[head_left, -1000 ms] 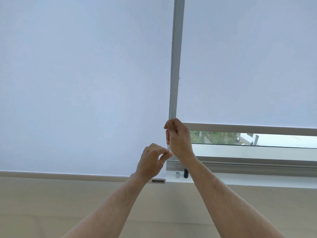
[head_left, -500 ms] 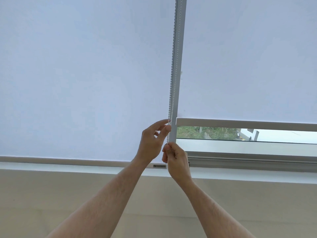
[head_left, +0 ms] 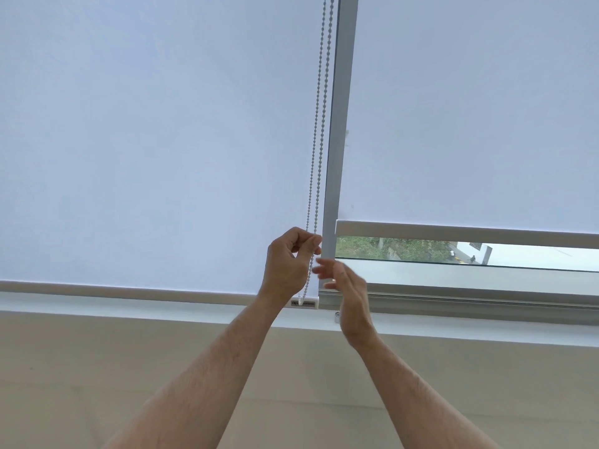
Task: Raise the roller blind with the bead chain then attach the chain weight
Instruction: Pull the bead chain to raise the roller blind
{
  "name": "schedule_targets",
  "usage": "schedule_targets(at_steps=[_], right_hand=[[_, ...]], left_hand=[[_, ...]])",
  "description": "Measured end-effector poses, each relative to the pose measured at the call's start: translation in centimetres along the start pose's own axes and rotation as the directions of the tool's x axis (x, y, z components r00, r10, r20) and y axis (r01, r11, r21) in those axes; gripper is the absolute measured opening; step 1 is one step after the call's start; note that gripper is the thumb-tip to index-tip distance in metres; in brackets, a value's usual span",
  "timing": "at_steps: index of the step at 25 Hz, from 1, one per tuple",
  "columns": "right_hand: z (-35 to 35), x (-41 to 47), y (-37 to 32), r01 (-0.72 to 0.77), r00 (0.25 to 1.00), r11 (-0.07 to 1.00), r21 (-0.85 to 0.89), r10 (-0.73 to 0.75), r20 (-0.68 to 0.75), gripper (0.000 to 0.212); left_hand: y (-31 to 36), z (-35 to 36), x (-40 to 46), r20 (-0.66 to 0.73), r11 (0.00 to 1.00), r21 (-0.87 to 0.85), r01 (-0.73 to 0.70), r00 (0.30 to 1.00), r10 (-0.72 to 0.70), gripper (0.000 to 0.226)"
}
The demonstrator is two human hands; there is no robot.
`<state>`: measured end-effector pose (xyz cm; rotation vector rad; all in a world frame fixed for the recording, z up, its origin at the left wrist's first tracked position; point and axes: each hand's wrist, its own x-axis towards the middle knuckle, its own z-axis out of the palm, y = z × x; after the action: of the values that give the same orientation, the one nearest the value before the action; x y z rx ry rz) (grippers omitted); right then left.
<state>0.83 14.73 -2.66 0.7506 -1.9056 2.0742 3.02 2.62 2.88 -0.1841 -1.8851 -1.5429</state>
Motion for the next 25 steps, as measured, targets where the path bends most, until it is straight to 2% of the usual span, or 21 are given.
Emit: schedule_targets(at_steps=[3,6,10,14,18,20,21,23,25], right_hand=[[-0.1,2.3,-2.3,0.04,0.997,0.999,0.003,-0.04,-0.067,0.045],[0.3,4.8,-5.5,0.109,0.994,0.993,-0.047,-0.11,-0.019,0.039],[1.4,7.4,-9.6,0.183,0.983,0.983,-0.008,-0.183,0.017,0.027],[2.2,8.2,-11.5,0.215,0.977,0.976,-0.043,-0.215,0.006,0.026],[1.8,7.1,-10.4,0.222,0.973,0.969,-0.113,-0.227,-0.042,0.027],[1.3,6.2,-9.6,0.206,0.975,0.969,-0.138,-0.215,-0.053,0.028],[1.1,5.8,-9.2,0.198,0.977,0.97,-0.144,-0.208,-0.056,0.029],[0.8,5.3,-8.5,0.181,0.98,0.97,-0.159,-0.191,-0.05,0.03],[0.7,4.7,-7.8,0.16,0.984,0.969,-0.188,-0.171,-0.043,0.029]], left_hand=[[-0.3,0.0,-0.5,0.028,0.998,0.051,-0.044,0.999,0.042,0.016],[-1.1,0.1,-1.4,0.042,0.995,0.087,-0.054,0.998,0.051,0.017],[-2.3,0.5,-3.2,0.063,0.996,0.091,0.017,0.998,-0.023,0.022],[-3.1,0.6,-4.2,0.102,0.992,0.115,0.049,0.993,-0.061,0.018],[-4.1,0.6,-4.7,0.178,0.983,0.182,-0.036,0.984,0.003,0.018],[-4.5,0.2,-5.0,0.246,0.979,0.151,-0.139,0.964,0.099,0.019],[-4.5,0.0,-5.2,0.252,0.976,0.123,-0.181,0.957,0.146,0.026],[-3.9,-0.3,-4.7,0.142,0.977,0.095,-0.193,0.974,0.179,0.041],[-2.6,-0.4,-3.0,-0.015,0.982,0.097,-0.163,0.986,0.165,0.041]])
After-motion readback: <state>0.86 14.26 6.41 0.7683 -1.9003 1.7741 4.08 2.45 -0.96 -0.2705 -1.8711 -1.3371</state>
